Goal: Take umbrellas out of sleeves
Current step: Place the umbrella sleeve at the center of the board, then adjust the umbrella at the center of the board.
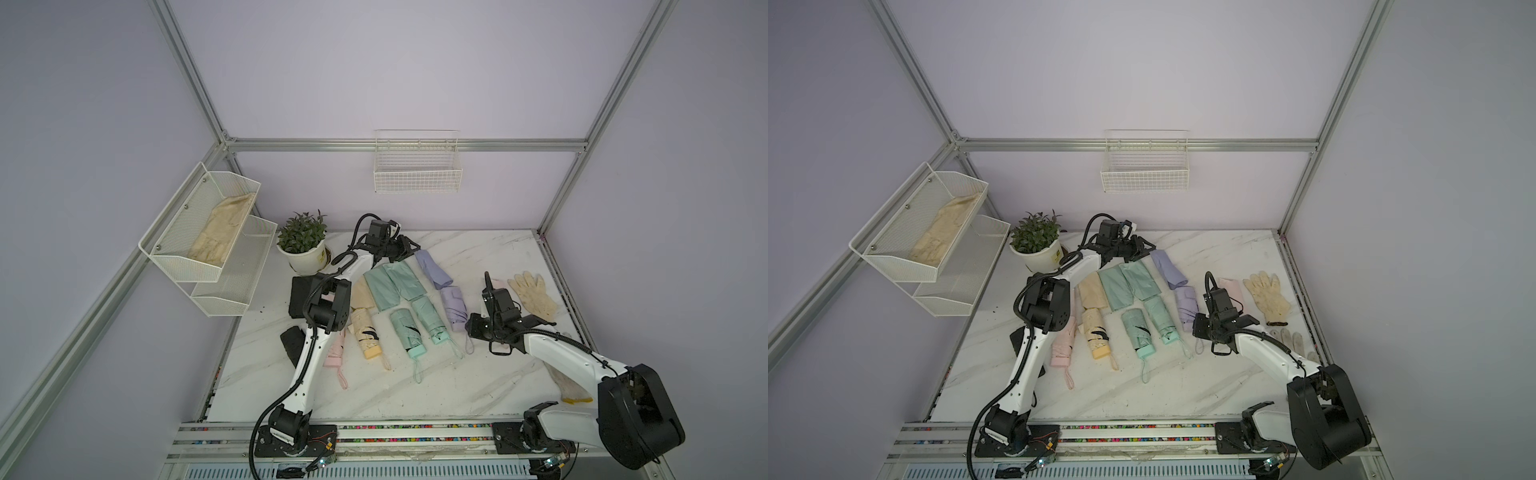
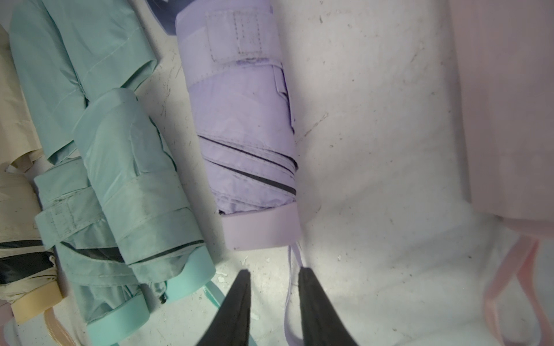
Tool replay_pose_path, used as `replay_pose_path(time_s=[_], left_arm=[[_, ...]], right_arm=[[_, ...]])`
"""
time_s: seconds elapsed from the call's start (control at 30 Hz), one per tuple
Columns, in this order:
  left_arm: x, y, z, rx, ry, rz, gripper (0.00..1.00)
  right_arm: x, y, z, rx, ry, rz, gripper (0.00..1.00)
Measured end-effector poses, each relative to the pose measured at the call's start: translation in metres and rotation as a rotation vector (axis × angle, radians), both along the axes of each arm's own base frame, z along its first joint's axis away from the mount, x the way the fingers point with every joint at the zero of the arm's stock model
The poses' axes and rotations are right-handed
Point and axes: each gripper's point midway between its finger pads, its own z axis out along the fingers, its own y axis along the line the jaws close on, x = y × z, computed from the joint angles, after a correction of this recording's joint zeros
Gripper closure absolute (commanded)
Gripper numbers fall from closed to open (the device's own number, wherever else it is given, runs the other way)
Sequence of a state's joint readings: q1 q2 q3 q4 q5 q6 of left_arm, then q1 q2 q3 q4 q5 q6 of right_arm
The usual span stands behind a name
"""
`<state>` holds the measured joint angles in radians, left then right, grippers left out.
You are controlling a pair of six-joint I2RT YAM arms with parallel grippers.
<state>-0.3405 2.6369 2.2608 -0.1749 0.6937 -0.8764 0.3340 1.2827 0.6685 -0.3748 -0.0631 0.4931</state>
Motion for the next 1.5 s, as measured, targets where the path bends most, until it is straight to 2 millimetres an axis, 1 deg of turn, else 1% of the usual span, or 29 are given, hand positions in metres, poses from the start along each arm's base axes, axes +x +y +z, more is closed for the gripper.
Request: replay_pose_path(time_s=[0.03,0.07,0.23,0.37,0.47,0.5,0.53,0.57,0.63,0.67,0.7,0.8,0.87,0.97,1.07,1.17,1.23,1.33,1.4,1.43,1.5], left_arm=[[0.000,0.000,0.000,0.000,0.000,0.000,0.61],[0.000,0.000,0.000,0.000,0.000,0.001,0.61],[0.001,0.005,-0.003,0.011,0.011,0.006,0.60],[0.003,0.016,-0.010,0.038,0.023,0.019,0.60],[0.005,0.029,-0.010,0.054,0.026,0.035,0.60],[0.003,0.033,-0.008,0.057,0.030,0.041,0.60],[0.001,0.040,-0.005,0.060,0.037,0.051,0.60],[-0.001,0.046,0.000,0.061,0.039,0.059,0.60],[-0.006,0.057,0.016,0.057,0.026,0.073,0.60],[-0.011,0.061,0.027,0.053,0.016,0.079,0.60],[-0.015,0.065,0.036,0.049,0.004,0.084,0.60],[-0.042,0.073,0.074,0.024,-0.062,0.089,0.60],[-0.070,0.071,0.097,0.003,-0.099,0.078,0.60],[-0.113,0.056,0.127,-0.024,-0.167,0.033,0.59],[-0.151,0.034,0.144,-0.053,-0.210,-0.030,0.59],[-0.182,0.016,0.147,-0.072,-0.223,-0.094,0.59],[-0.195,0.011,0.143,-0.076,-0.215,-0.120,0.59],[-0.201,0.013,0.131,-0.069,-0.191,-0.126,0.60],[-0.202,0.016,0.123,-0.063,-0.174,-0.124,0.60],[-0.202,0.016,0.122,-0.062,-0.172,-0.123,0.60],[-0.202,0.016,0.122,-0.064,-0.175,-0.123,0.60]], right_arm=[[0.000,0.000,0.000,-0.002,0.000,-0.001,0.68],[0.000,0.000,0.000,-0.002,-0.001,-0.001,0.65],[0.001,-0.002,0.001,-0.013,-0.003,-0.005,0.64],[0.007,-0.002,0.007,-0.017,-0.014,-0.009,0.62],[0.011,-0.001,0.009,-0.018,-0.017,-0.009,0.58],[0.013,0.000,0.008,-0.019,-0.014,-0.009,0.54],[0.015,0.001,0.008,-0.021,-0.011,-0.007,0.49],[0.018,0.002,0.007,-0.023,-0.007,-0.006,0.40],[0.025,0.005,0.007,-0.029,-0.003,0.004,0.22],[0.030,0.006,0.007,-0.033,-0.001,0.008,0.15],[0.034,0.008,0.006,-0.038,0.000,0.014,0.13],[0.050,0.013,0.004,-0.049,0.006,0.026,0.13],[0.062,0.017,0.001,-0.059,0.011,0.033,0.13],[0.079,0.020,-0.009,-0.088,0.026,0.039,0.13],[0.092,0.018,-0.022,-0.132,0.041,0.040,0.15],[0.100,0.017,-0.030,-0.162,0.050,0.046,0.18],[0.105,0.017,-0.032,-0.177,0.047,0.046,0.22],[0.107,0.019,-0.035,-0.190,0.044,0.057,0.27],[0.107,0.022,-0.036,-0.200,0.039,0.074,0.32],[0.107,0.023,-0.036,-0.208,0.036,0.083,0.35],[0.106,0.027,-0.035,-0.231,0.027,0.104,0.37]])
